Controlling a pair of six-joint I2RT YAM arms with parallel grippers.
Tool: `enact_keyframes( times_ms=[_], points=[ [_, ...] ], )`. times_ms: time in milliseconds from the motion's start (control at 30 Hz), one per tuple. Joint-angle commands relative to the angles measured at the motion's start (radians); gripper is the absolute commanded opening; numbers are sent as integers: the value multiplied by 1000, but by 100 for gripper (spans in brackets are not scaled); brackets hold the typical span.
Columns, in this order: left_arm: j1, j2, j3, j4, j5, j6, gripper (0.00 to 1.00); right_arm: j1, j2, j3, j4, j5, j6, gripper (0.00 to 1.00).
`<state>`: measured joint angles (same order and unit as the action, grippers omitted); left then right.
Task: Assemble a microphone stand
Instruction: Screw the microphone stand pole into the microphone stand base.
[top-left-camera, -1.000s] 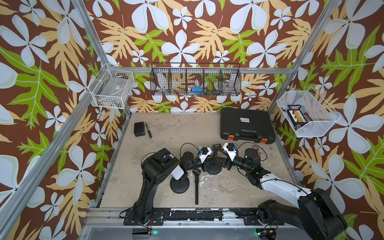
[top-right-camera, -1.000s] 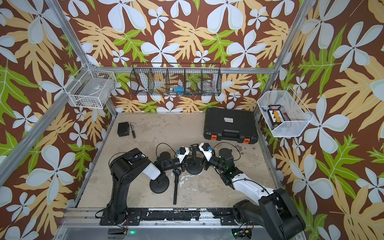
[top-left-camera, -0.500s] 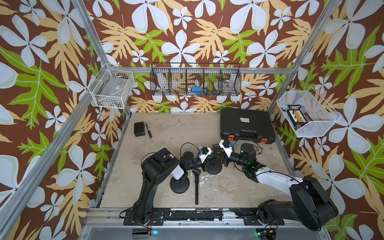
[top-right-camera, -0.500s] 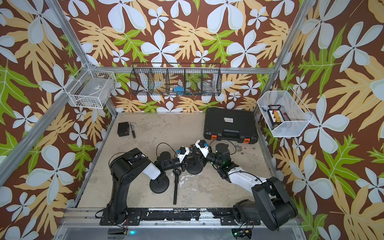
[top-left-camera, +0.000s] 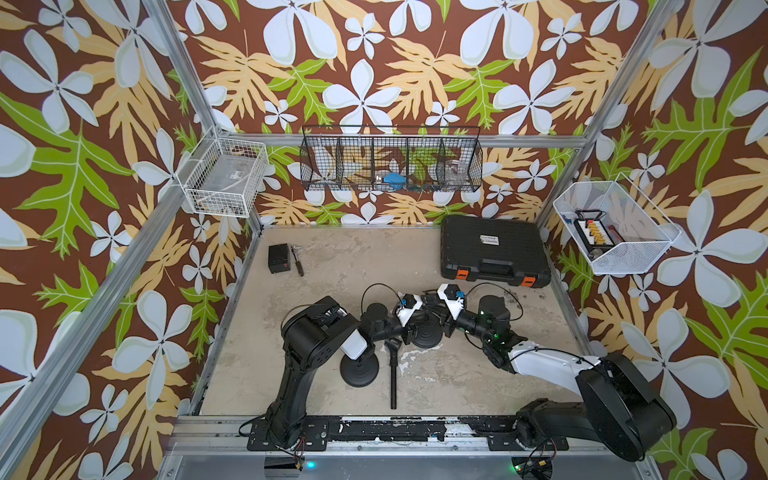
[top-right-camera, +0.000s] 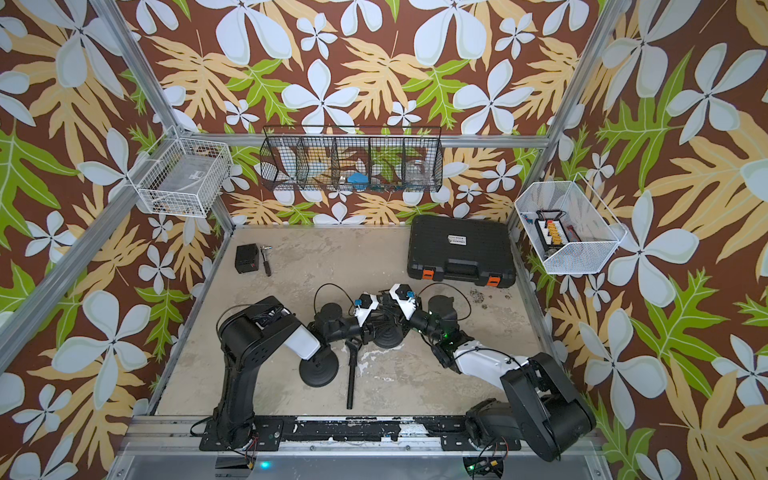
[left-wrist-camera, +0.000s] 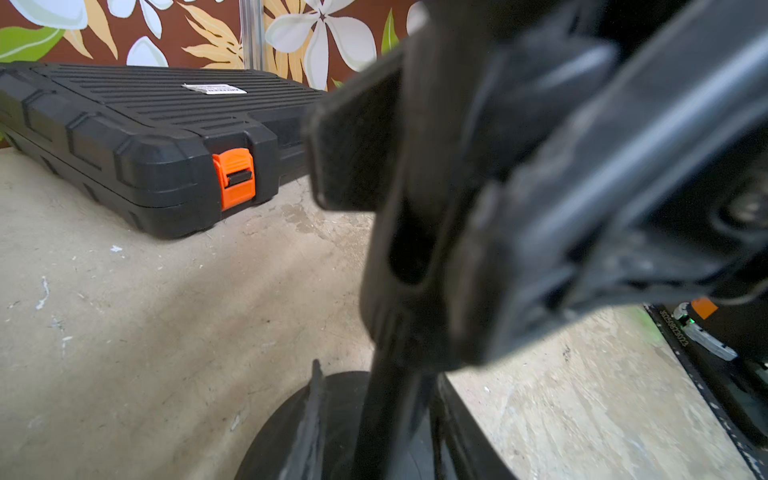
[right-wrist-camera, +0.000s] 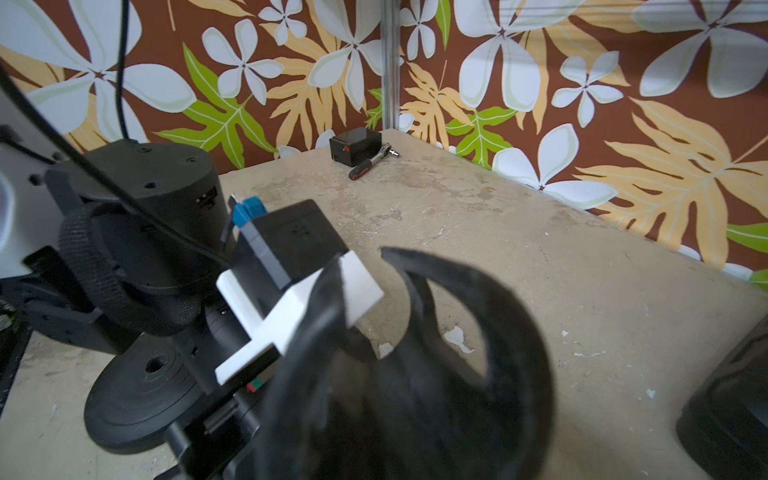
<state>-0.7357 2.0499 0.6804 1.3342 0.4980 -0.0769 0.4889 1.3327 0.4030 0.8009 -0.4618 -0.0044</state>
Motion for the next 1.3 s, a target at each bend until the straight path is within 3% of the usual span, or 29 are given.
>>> enact_keyframes(
  times_ms=[0,367,567,700,767,900,1033,1133,1267],
  points=[
    [1,-37,-16,14,3,-11,43,54,-3,-27,-57,271,68,0],
    [1,-44,-27,31,-19,-15,35,309,-13,-43,-131,867,258,0],
    [1,-24,-2,31,-10,-21,34,402,37,-4,-174,988,297,0],
    [1,-11,10,31,-10,-21,29,407,44,0,-167,957,294,0],
    [1,-7,13,30,-13,-21,22,407,42,6,-166,920,276,1],
    [1,2,13,22,-16,-14,13,401,19,36,-204,842,219,36],
    [1,13,15,19,-19,-8,12,349,-50,47,-257,701,181,65],
    [1,18,16,11,-22,0,12,299,-131,20,-266,576,151,72],
    [1,24,16,10,-17,2,12,180,-224,-14,-268,304,64,70]
  ],
)
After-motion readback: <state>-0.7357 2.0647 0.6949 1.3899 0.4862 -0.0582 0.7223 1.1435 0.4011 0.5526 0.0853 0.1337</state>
